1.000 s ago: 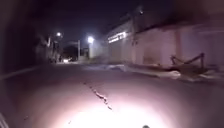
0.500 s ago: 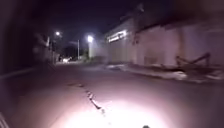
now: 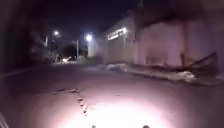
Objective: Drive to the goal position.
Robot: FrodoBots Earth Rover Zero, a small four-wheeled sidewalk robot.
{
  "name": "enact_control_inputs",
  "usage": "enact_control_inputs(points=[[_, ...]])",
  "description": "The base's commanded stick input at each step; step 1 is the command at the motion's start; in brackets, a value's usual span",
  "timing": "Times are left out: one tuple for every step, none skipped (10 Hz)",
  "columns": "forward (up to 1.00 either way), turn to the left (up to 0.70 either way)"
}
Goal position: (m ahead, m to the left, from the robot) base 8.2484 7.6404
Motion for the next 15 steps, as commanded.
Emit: enact_control_inputs(points=[[0.7, 0.01], [0.7, 0.01], [0.7, 0.01], [0.7, 0.01], [0.7, 0.01], [0.7, 0.01], [0.7, 0.01], [0.7, 0.01], [0.7, 0.01], [0.7, 0.01], [0.7, 0.01], [0.7, 0.01], [0.7, 0.01], [0.7, 0.01], [0.7, 0.01]])
